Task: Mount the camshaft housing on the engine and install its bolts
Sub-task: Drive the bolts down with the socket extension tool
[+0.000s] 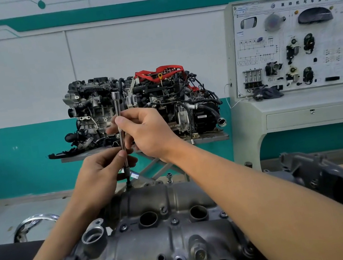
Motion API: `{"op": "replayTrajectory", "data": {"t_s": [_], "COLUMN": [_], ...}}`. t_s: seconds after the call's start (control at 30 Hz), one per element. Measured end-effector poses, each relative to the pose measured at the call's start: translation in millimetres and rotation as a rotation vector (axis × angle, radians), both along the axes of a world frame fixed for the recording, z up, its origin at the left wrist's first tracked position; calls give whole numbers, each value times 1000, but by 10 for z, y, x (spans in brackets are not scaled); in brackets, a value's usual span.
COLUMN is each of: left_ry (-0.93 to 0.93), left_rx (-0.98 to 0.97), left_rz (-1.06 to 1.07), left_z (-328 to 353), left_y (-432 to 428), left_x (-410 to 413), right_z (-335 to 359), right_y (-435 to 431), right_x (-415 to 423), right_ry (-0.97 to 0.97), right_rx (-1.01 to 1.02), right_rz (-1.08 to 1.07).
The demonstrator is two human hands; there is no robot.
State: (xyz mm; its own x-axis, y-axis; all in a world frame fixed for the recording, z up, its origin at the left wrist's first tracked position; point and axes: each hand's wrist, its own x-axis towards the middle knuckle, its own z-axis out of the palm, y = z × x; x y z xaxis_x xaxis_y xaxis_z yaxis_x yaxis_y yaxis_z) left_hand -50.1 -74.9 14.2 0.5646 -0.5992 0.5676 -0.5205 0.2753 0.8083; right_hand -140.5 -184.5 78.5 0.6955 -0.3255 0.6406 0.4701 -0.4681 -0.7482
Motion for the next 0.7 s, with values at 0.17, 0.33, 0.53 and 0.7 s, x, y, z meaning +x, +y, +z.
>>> {"op": "replayTrajectory", "data": {"t_s": [0.17,0.33,0.53,0.7], "left_ry": [-24,3,16,-41], "left_rx": [-36,-18,38,38], "left_rz": [51,16,-13,4], "left_z": [-2,-25,3,23], "left_y": [-14,-8,0,7], "left_x": [-5,10,-12,-44], "right_z": [-34,-14,2,-11], "right_y": [-33,3,41,2], "right_x": [64,15,-9,-4], "right_ry": [-59,-28,-2,-53], "right_rx": [26,42,4,19], "right_rz": [-87,1,-15,-55]}}
